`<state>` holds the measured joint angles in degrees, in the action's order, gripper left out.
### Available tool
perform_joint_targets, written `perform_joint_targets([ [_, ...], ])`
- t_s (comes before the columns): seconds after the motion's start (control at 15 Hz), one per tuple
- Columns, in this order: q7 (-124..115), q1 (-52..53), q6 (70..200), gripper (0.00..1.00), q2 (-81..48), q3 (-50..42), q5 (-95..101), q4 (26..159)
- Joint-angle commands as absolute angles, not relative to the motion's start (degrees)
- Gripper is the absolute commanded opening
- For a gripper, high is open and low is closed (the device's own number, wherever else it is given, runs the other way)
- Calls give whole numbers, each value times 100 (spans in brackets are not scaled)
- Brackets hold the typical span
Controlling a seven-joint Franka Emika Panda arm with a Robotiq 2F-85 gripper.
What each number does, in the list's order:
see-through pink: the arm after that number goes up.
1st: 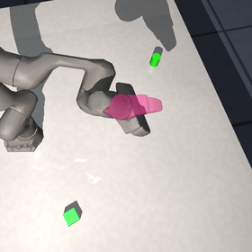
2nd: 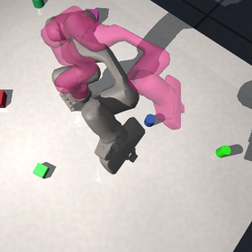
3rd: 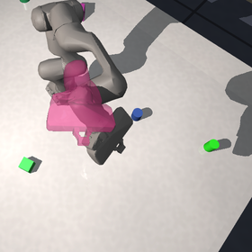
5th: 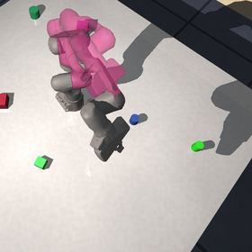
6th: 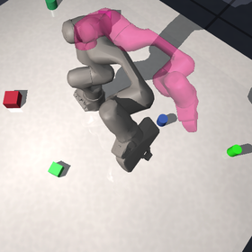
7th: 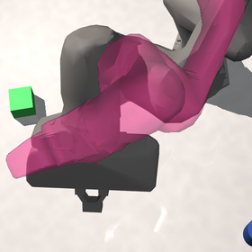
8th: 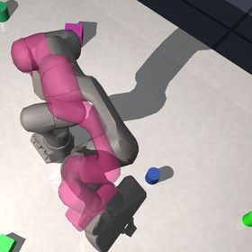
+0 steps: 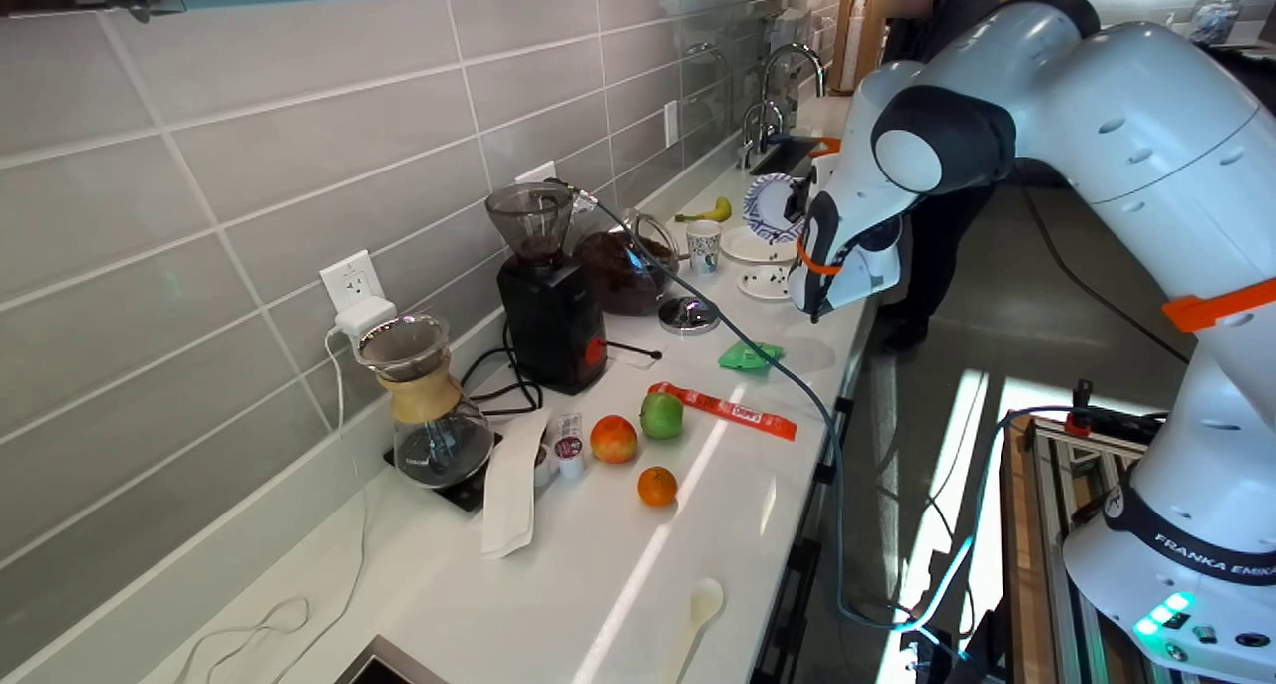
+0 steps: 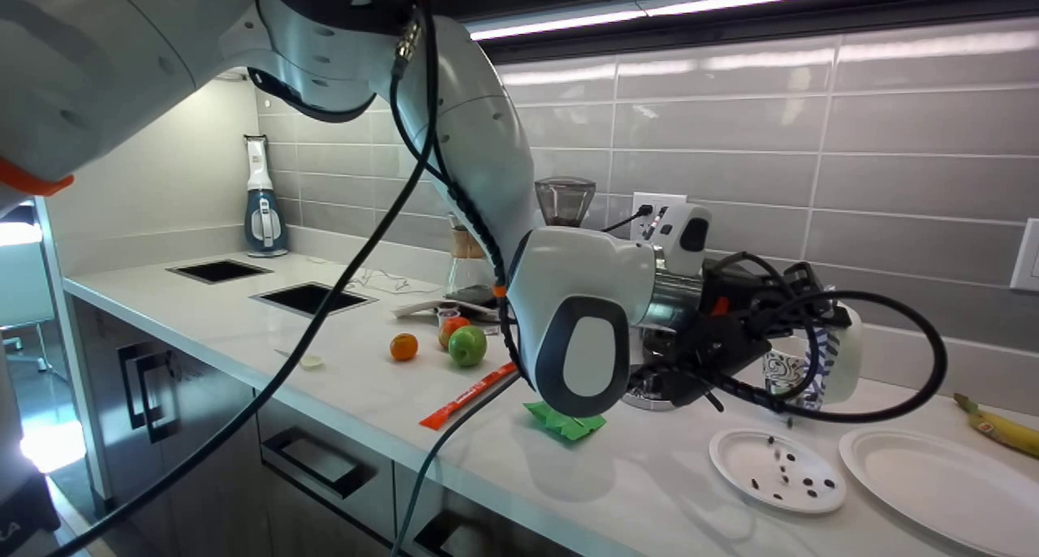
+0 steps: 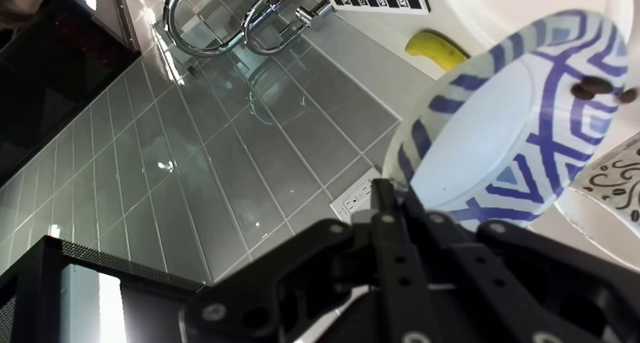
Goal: Pick up the bowl and pour it's contents on the plate
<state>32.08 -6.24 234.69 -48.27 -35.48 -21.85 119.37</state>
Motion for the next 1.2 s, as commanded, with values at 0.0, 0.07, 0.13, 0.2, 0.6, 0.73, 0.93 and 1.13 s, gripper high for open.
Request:
perform_joint_targets([
  [0.0, 3402, -557, 23666, 1, -4927, -3535, -2399, 11981],
  [0.07, 3428, -556, 23676, 1, -4931, -3532, -2401, 11982],
  [0.13, 3446, -549, 23707, 1, -4937, -3534, -2410, 11981],
  [0.2, 3463, -545, 23736, 1, -4940, -3535, -2415, 11980],
  [0.6, 3621, -548, 24069, 1, -4958, -3506, -2469, 11983],
  [0.73, 3703, -565, 24225, 1, -4991, -3486, -2522, 11967],
  [0.93, 3838, -587, 24377, 1, -5016, -3441, -2586, 11965],
  [1.13, 3970, -593, 24405, 1, -5021, -3411, -2642, 11957],
])
